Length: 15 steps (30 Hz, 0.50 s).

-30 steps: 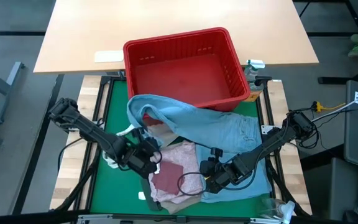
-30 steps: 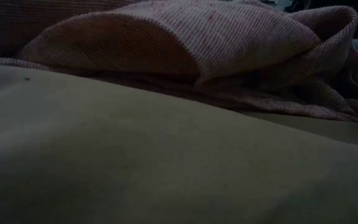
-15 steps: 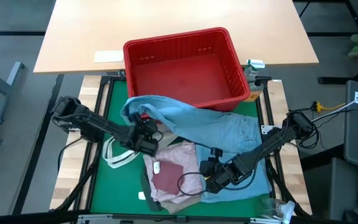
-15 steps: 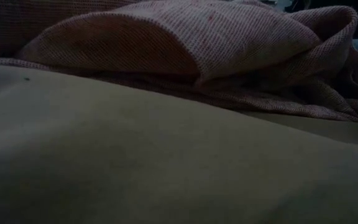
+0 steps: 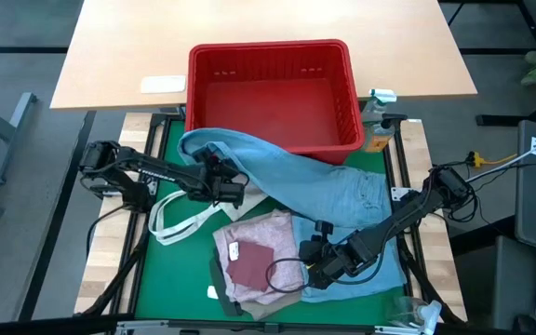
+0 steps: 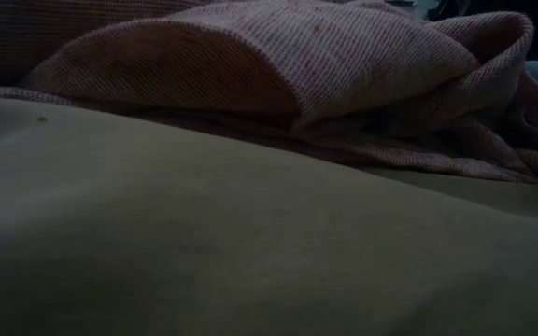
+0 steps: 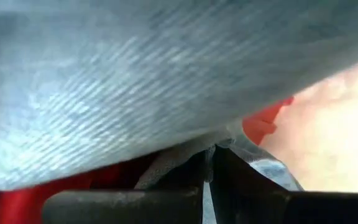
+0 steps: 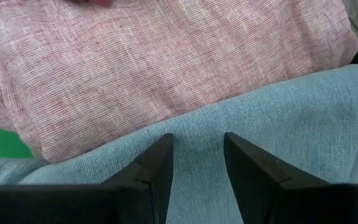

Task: Fold laundry
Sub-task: Fold the blue jeans

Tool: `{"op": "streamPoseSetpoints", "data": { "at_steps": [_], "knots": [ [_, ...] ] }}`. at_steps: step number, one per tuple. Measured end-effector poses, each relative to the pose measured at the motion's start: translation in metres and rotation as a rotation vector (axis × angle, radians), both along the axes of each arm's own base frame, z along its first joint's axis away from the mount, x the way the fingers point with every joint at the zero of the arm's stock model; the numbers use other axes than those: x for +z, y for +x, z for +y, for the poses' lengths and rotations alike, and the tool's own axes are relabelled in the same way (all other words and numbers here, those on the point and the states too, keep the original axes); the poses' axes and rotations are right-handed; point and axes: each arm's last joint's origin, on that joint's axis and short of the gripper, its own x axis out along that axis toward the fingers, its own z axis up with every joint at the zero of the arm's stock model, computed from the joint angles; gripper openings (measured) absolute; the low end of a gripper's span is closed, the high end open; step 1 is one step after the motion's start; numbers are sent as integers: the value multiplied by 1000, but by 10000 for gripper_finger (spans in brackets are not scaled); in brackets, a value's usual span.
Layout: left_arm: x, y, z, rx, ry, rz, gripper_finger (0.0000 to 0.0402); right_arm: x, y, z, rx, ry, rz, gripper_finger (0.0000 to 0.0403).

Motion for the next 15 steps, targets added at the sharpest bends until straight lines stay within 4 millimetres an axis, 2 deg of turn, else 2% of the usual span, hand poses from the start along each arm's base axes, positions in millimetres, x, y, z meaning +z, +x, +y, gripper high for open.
{"op": "streamPoseSetpoints", "data": {
  "at_steps": [3,8,15],
  "knots": [
    [5,3,-9,-49,-9,5,3,0,0,0,2,-1,0,143],
    [26,13,-32,-155,-86,-16,3,6,-2,-1,2,9,-14,143],
    [78,16,-66,-304,-197,-9,3,22,-7,-5,1,38,-58,143]
  ]
}}
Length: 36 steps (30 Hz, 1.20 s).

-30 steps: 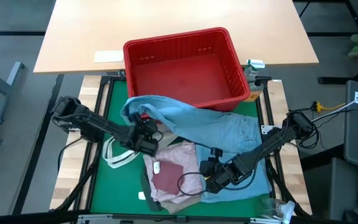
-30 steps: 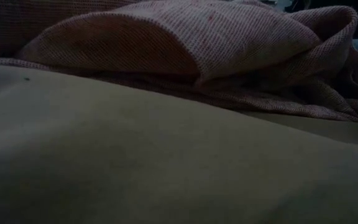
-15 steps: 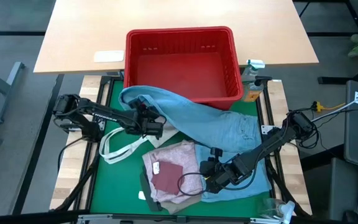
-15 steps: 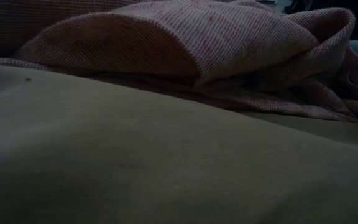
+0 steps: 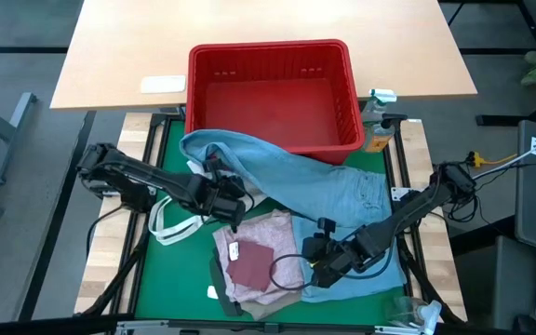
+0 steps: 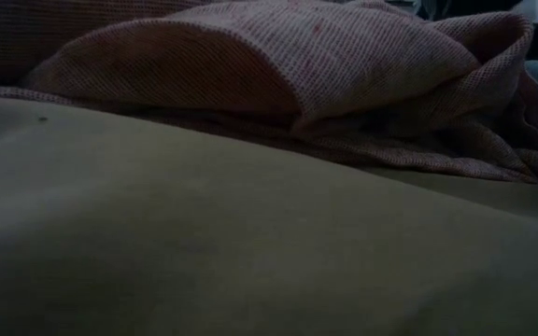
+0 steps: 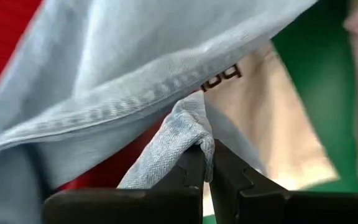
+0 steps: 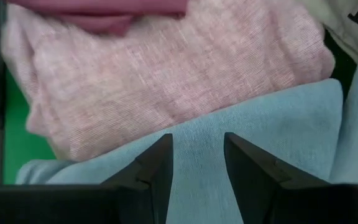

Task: Fold laundry
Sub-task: Fold the blue jeans

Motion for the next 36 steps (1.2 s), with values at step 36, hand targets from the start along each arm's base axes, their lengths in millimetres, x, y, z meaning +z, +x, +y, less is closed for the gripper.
{"op": "streamPoseSetpoints", "data": {
  "at_steps": [36],
  "knots": [
    [177,-200,29,13,-467,-620,6,10,-5,-11,-58,-104,-46,143]
  ]
}}
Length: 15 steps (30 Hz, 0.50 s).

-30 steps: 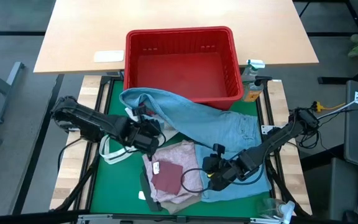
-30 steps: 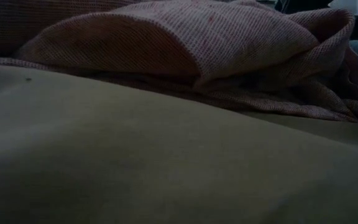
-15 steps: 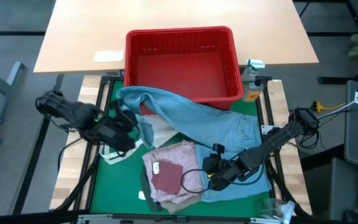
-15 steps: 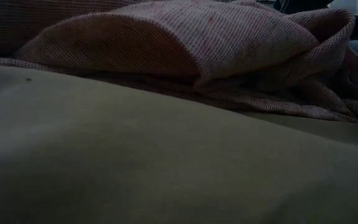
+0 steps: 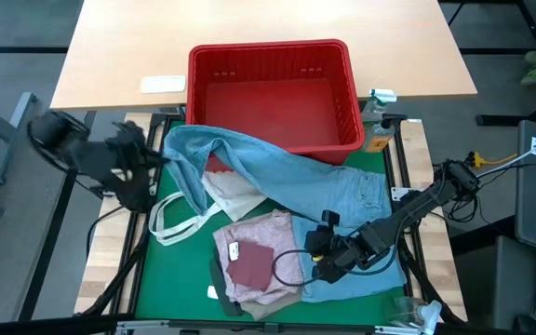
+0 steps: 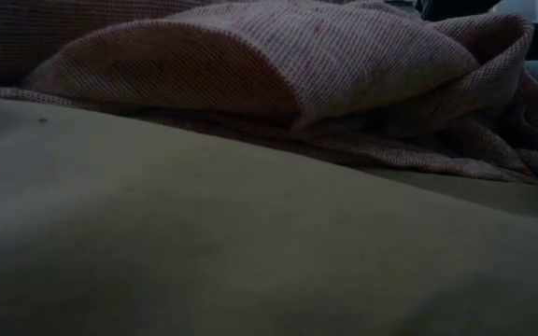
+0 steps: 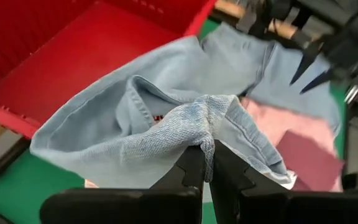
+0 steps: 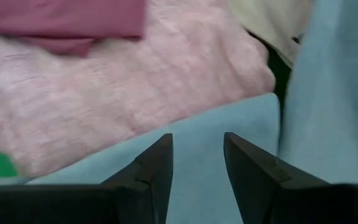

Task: Fold laundry
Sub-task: Fold the blue jeans

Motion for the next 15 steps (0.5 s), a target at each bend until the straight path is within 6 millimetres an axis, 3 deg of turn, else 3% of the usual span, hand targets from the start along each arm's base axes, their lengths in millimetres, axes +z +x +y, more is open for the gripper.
{"op": "streamPoseSetpoints", "data": {
  "at_steps": [15],
  "knots": [
    [9,-88,55,245,20,-349,8,-5,3,-31,-173,-58,86,143]
  ]
}}
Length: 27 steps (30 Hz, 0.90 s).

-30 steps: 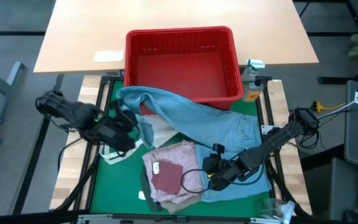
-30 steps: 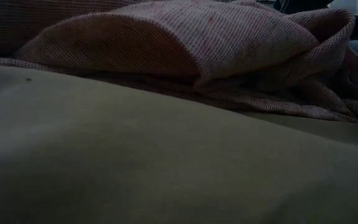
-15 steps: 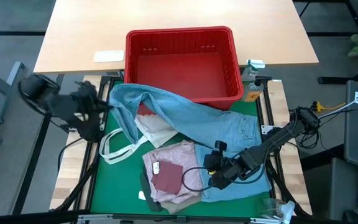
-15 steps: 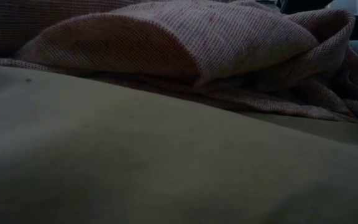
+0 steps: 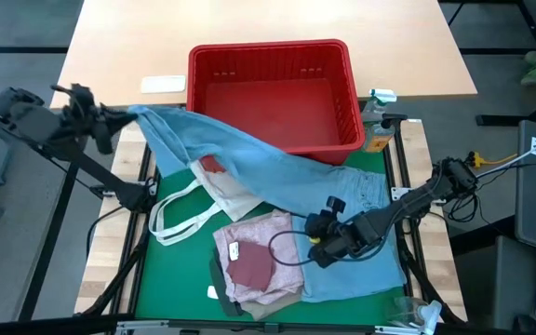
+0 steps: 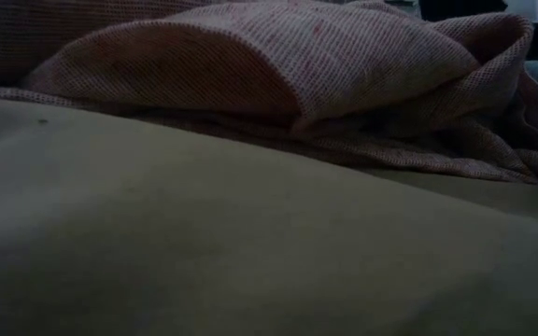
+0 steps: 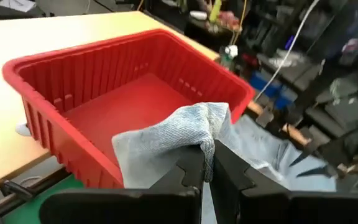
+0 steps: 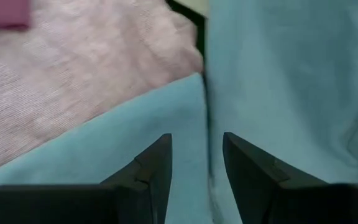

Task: Fold laundry
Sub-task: Fold the blue jeans

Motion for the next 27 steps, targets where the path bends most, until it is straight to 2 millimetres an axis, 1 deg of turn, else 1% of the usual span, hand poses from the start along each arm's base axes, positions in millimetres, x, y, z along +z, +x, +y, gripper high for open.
{"op": "streamPoseSetpoints", "data": {
  "at_steps": [5,10,15,20,27],
  "knots": [
    [-3,-23,13,9,-53,-75,8,0,8,-18,-69,-31,-11,143],
    [-6,-34,18,10,-72,-105,8,1,20,-44,-163,-25,-37,143],
    [-6,-35,19,3,-93,-114,8,3,34,-69,-213,18,-81,143],
    [-6,-35,18,-16,-157,-128,8,1,50,-86,-215,24,-135,143],
    [-7,-34,16,-32,-329,-170,8,-19,78,-103,-168,42,-160,143]
  ]
}}
